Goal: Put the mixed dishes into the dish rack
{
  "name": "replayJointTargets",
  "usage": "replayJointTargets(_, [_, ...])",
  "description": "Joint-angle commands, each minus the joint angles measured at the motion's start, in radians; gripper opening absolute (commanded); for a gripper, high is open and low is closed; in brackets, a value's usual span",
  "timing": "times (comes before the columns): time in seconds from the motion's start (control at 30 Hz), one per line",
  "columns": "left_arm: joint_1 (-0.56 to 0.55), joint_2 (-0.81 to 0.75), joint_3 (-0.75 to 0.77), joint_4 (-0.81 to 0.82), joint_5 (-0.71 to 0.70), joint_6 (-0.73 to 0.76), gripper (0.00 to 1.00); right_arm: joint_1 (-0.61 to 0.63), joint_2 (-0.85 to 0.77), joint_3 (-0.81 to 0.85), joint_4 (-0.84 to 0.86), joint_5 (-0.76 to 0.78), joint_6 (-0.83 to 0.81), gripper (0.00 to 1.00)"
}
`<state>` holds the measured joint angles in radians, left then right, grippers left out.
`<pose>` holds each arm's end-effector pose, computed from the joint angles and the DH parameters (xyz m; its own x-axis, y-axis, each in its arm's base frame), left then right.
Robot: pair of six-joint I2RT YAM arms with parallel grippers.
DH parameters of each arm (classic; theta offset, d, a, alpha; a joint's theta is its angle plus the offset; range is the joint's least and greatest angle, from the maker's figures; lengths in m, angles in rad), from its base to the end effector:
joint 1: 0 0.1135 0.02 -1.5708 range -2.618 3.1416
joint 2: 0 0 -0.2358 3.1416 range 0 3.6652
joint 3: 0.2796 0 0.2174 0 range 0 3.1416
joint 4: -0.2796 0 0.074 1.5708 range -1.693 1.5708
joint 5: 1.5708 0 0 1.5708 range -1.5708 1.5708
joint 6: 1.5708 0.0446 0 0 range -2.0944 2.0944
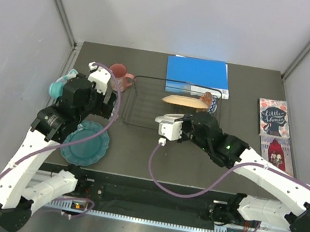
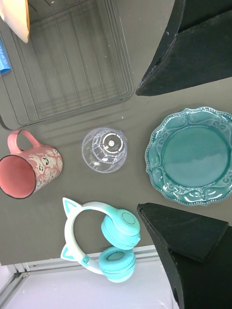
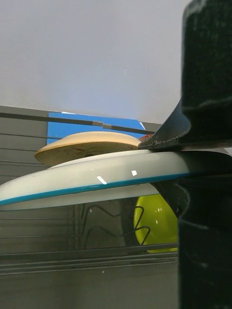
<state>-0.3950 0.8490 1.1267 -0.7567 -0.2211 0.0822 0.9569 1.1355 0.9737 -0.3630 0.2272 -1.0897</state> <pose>0.1450 -0.0498 0.3513 -0.4079 0.2569 -0.8762 0.2301 0.9576 0.1736 0.1454 0.1888 0.2940 0.4729 -0.8283 -0.3004 -0.5724 -0.0296 -0.8194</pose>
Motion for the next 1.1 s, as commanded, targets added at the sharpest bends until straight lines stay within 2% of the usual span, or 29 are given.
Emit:
replayJointTargets(0.0, [0.008,0.013,0.021,0.06,0.015,-0.002,0.96,-0.006,-0.029,-0.021,0.272,0.05,-0.088,0.0])
replayJointTargets(0.23, [0.018,0.018,-0.01,0.071,0.031,-0.006,0.96,-0.006,-0.071,-0.113,0.441,0.06,-0.108,0.0])
replayJointTargets(0.67, [0.028,0.022,-0.056,0.083,0.052,-0.016,0.95,-0.007,-0.115,-0.04,0.397,0.075,-0.128,0.0])
replayJointTargets(1.07, [0.038,0.022,-0.054,0.086,0.063,-0.024,0.95,-0.038,-0.134,-0.155,0.453,0.069,-0.11,0.0])
